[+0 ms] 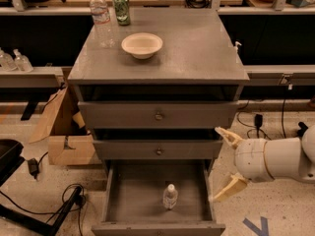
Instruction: Pick blue plastic bottle from bottom drawer and place on counter
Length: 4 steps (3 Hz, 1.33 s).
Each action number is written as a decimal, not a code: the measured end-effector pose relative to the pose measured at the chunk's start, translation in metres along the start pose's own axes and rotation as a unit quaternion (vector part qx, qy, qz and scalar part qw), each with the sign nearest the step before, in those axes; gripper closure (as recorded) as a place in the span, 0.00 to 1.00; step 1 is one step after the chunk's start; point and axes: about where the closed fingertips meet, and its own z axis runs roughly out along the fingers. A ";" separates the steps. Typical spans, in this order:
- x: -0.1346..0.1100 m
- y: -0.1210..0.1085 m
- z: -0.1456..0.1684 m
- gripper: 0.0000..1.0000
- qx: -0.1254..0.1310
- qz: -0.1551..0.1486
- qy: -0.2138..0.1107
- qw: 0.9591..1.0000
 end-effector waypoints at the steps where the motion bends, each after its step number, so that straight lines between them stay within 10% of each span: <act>1: 0.012 -0.003 0.018 0.00 0.008 -0.013 -0.009 1.000; 4: 0.071 0.001 0.102 0.00 -0.026 0.015 -0.081 0.996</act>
Offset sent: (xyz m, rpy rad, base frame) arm 0.0083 0.0015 -0.0172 0.0065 -0.0306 0.0111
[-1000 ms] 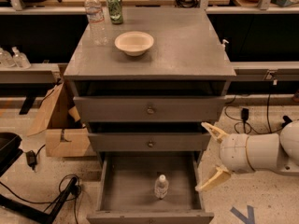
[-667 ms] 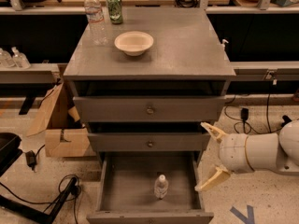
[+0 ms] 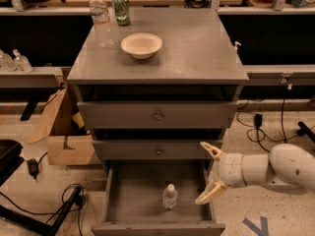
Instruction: Pick blue plastic bottle from bottom drawer and place on counter
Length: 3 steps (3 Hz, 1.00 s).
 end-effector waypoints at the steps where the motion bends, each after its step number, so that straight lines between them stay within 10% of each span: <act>1: 0.046 -0.010 0.039 0.00 -0.013 -0.005 -0.043 0.999; 3: 0.144 -0.001 0.103 0.00 -0.034 0.006 -0.129 0.991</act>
Offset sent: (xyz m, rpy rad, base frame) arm 0.0454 -0.0017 -0.2348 0.3455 0.0202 0.1178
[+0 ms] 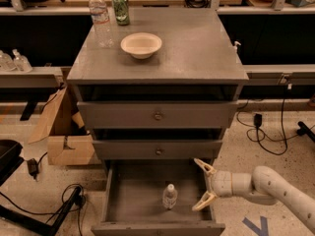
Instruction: Pick blue plastic bottle from bottom drawer and place on counter
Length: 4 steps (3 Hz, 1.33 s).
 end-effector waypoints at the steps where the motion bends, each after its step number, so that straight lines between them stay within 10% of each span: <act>1: 0.034 0.009 0.008 0.00 -0.012 0.019 0.006 1.000; 4: 0.062 0.000 0.051 0.00 -0.032 0.044 -0.028 0.998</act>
Offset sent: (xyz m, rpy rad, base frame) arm -0.0030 -0.0038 -0.0330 0.0030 0.0379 0.0096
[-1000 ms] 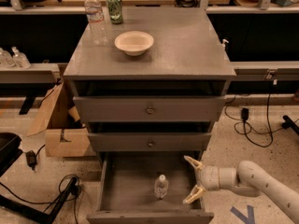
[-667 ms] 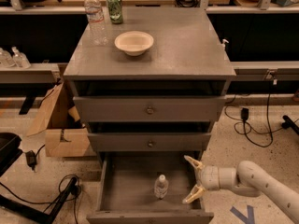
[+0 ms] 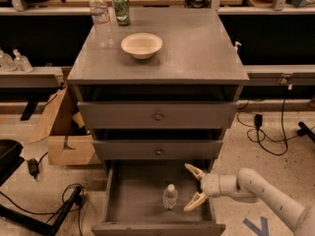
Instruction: Pick blue plastic bottle from bottom drawer and place on counter
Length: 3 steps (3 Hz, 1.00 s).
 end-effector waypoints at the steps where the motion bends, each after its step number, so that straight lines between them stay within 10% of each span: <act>1: 0.019 -0.022 0.029 0.00 -0.014 -0.009 -0.019 1.000; 3: 0.068 -0.047 0.052 0.00 -0.024 -0.014 -0.013 1.000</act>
Offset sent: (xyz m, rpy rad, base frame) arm 0.0721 0.0222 -0.0910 0.0268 -0.0283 0.0576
